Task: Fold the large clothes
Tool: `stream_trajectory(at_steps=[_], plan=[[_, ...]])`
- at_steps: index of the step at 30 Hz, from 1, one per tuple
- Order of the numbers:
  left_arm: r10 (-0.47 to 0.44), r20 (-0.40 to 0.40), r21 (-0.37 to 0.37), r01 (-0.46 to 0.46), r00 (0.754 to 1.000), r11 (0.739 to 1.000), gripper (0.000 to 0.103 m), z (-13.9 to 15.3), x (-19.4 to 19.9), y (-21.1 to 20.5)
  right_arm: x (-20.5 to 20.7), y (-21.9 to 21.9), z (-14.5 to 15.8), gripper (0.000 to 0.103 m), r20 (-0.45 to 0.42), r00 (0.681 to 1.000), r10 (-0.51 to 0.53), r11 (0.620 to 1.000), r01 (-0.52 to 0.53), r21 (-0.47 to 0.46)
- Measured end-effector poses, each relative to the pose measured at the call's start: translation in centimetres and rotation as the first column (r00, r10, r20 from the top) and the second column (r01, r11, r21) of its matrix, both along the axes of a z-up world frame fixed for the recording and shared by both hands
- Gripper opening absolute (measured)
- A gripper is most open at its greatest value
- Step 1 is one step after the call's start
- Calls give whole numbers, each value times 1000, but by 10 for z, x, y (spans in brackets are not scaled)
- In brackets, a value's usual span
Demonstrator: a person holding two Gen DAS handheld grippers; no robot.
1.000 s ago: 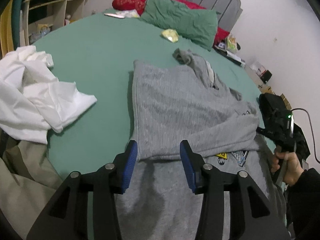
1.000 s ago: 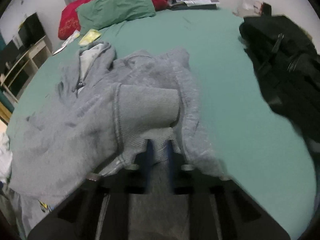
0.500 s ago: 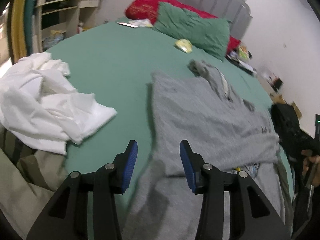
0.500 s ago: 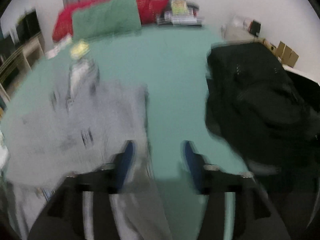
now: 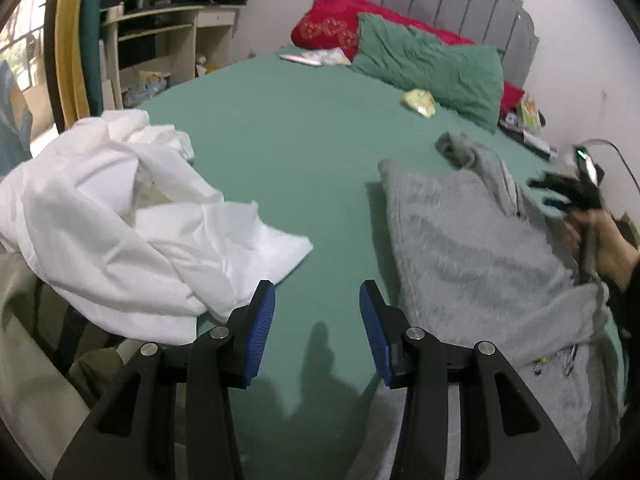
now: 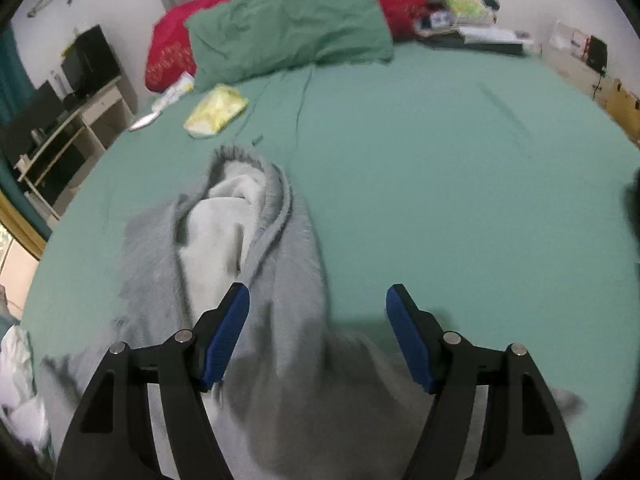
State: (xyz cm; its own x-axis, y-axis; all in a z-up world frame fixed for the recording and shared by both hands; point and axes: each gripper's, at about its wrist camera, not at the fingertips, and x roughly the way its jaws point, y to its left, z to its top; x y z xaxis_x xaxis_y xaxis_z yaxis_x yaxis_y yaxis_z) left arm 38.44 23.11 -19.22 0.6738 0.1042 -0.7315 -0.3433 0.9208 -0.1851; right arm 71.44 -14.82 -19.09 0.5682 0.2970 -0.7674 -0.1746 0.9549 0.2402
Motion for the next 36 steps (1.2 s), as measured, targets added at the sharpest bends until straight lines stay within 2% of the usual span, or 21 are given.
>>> stream_trajectory(at_steps=[3, 4, 5, 6, 7, 8, 10, 14, 16, 17, 20, 21, 23, 24, 25, 27, 29, 32, 34, 36], plan=[[-11, -4, -60, 11, 1000, 998, 47, 0, 0, 4, 21, 15, -22, 74, -82, 997, 5, 998, 1, 70], [-17, -8, -71, 17, 1000, 997, 47, 0, -1, 4, 20, 19, -19, 58, -48, 999, 5, 998, -2, 65], [-24, -8, -74, 24, 1000, 997, 47, 1, -2, 3, 19, 24, -18, 33, -45, 998, 53, 994, -49, 97], [-33, -7, -71, 32, 999, 997, 47, 2, -3, 1, 18, 30, -16, 10, -58, 995, 77, 995, -73, 70], [-37, -7, -64, 36, 999, 997, 47, 3, -4, -1, 8, 38, -9, 10, -28, 996, 85, 996, -86, -25], [-40, -3, -67, 39, 999, 997, 47, 5, -5, -3, -4, 41, -1, 10, 19, 993, 120, 991, -118, -57], [-46, 14, -84, 47, 999, 995, 47, 10, -7, -6, -41, 50, 24, 10, 123, 973, 194, 965, -167, -202], [-75, 66, -115, 82, 995, 990, 47, 27, -14, -15, -123, 49, 66, 10, 219, 915, 340, 905, -255, -340], [-97, 88, -102, 106, 991, 989, 47, 36, -18, -23, -173, 45, 77, 10, 206, 884, 420, 862, -318, -394], [-109, 95, -94, 118, 989, 989, 47, 39, -19, -27, -187, 42, 77, 10, 192, 879, 437, 852, -336, -400], [-128, 94, -96, 137, 987, 986, 47, 40, -19, -35, -241, 37, 57, 10, 85, 869, 488, 808, -413, -420], [-129, 89, -104, 138, 988, 985, 47, 40, -19, -37, -248, 35, 50, 13, 50, 870, 491, 803, -430, -412], [-144, 79, -121, 153, 986, 981, 47, 38, -21, -40, -265, 23, 32, 18, -54, 880, 472, 819, -460, -344], [-147, 76, -123, 156, 986, 980, 47, 39, -22, -40, -271, 17, 31, 34, -74, 881, 468, 825, -465, -321], [-152, 72, -122, 160, 986, 980, 47, 39, -24, -40, -277, 9, 32, 54, -75, 882, 466, 837, -466, -286], [-161, 72, -117, 169, 984, 979, 47, 40, -26, -39, -274, -12, 44, 68, -53, 899, 436, 879, -437, -190], [-160, 72, -109, 167, 985, 980, 47, 39, -28, -36, -261, -36, 62, 68, -5, 926, 378, 917, -375, -133], [-140, 63, -111, 146, 988, 983, 47, 35, -27, -28, -222, -77, 81, 68, 62, 972, 226, 973, -221, -71], [-123, 55, -124, 129, 991, 984, 47, 31, -24, -22, -190, -88, 83, 68, 91, 985, 149, 986, -141, -89], [-106, 46, -147, 112, 993, 983, 47, 27, -20, -17, -149, -87, 77, 68, 84, 987, 137, 986, -127, -107]])
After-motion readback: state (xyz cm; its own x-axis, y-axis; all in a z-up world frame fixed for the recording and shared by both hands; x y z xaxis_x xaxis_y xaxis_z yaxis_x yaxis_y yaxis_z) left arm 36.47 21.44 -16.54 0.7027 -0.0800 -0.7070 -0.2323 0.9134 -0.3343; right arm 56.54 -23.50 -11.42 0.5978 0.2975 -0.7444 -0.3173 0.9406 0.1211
